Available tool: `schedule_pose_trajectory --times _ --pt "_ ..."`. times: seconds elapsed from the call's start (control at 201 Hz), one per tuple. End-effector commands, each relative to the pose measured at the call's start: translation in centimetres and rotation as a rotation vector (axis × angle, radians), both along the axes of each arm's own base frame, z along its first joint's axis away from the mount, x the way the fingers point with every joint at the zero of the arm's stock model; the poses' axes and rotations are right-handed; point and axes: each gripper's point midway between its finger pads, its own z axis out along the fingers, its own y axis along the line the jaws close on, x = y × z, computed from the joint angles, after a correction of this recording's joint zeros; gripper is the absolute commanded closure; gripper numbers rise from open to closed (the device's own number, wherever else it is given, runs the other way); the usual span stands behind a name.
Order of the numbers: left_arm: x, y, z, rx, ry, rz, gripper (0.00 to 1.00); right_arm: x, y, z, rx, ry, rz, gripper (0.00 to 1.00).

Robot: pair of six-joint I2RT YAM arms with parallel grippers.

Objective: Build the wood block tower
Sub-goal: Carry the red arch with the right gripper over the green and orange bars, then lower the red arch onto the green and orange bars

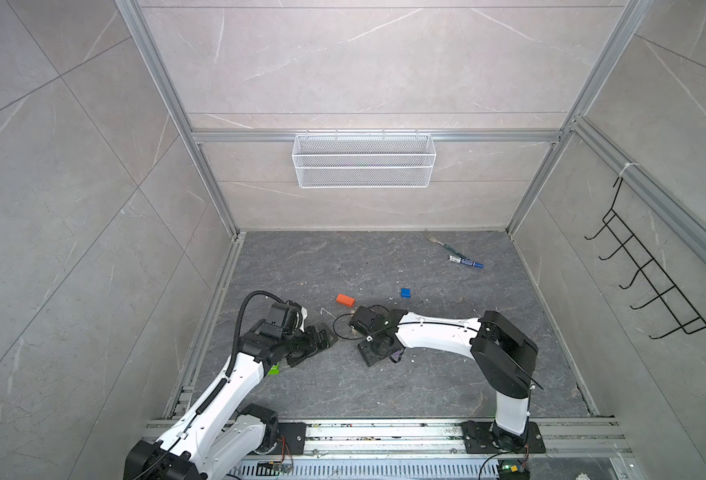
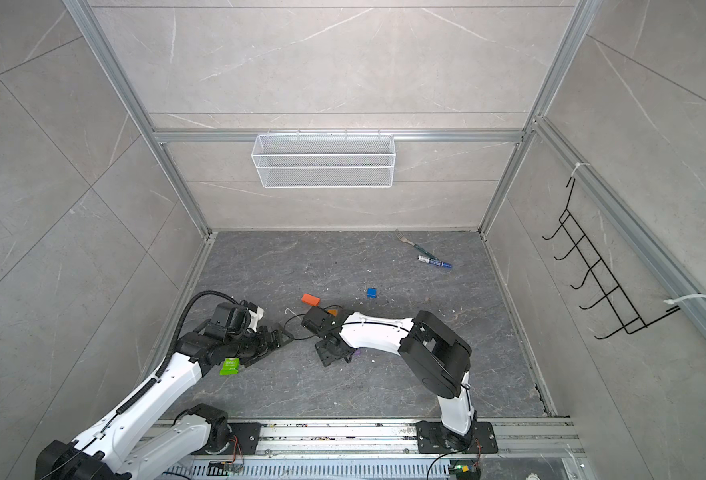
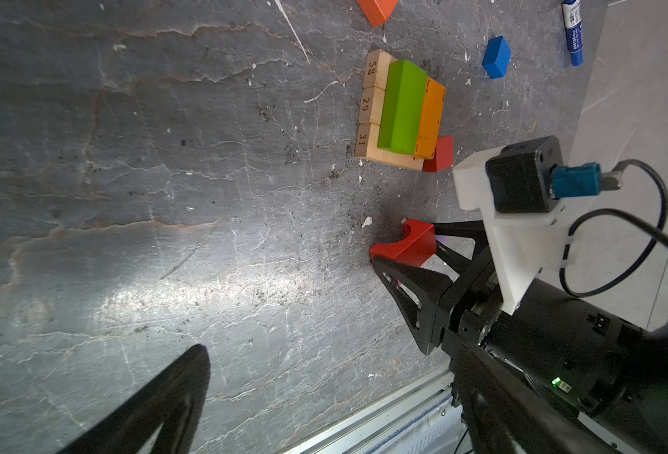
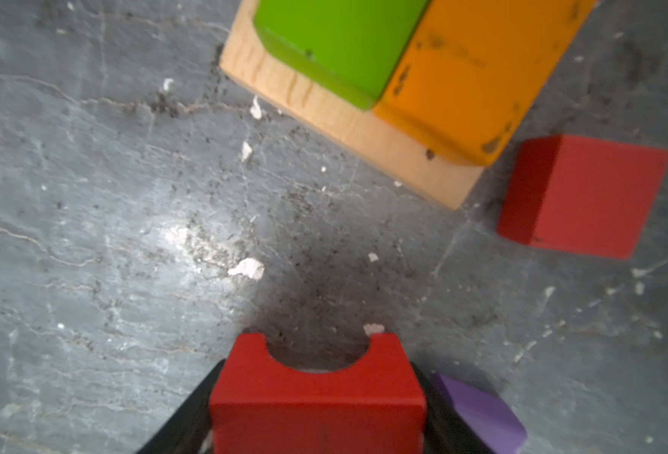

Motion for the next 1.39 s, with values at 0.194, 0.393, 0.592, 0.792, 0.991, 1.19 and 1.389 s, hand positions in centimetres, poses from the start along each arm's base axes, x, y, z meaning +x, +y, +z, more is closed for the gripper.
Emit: schedule_pose_trajectory --times 0.194,0.393,0.592,0.792,0.991,1.19,1.389 --pt "-0.1 -0.3 0.9 -0.011 -0.011 -0.038 0.01 0.2 -1.2 1.2 -0.054 0.004 -0.099 0.70" --pt "0.0 -0.4 1.2 -0.004 -0.014 -0.052 0.01 0.5 -1.1 3.3 -0.021 0.007 -0.221 0.73" --pt "0.2 -0.5 1.4 0.001 -0.021 -0.061 0.01 1.7 -0.4 6.6 0.018 0.000 -0.296 0.78" --pt "0.2 -0.5 1.5 -0.004 -0.025 -0.061 0.01 4.0 0.0 8.5 0.030 -0.016 -0.347 0.81" --pt "0.2 -0.5 1.5 -0.005 -0.025 -0.061 0.01 6.2 0.5 8.7 0.047 -0.023 -0.386 0.82" --pt "0.2 -0.5 1.5 -0.007 -0.024 -0.061 0.01 7.5 1.1 8.2 0.040 -0.025 -0.402 0.82" --pt "0.2 -0.5 1.5 -0.008 -0.027 -0.061 0.01 8.3 1.6 7.7 0.040 -0.033 -0.416 0.81"
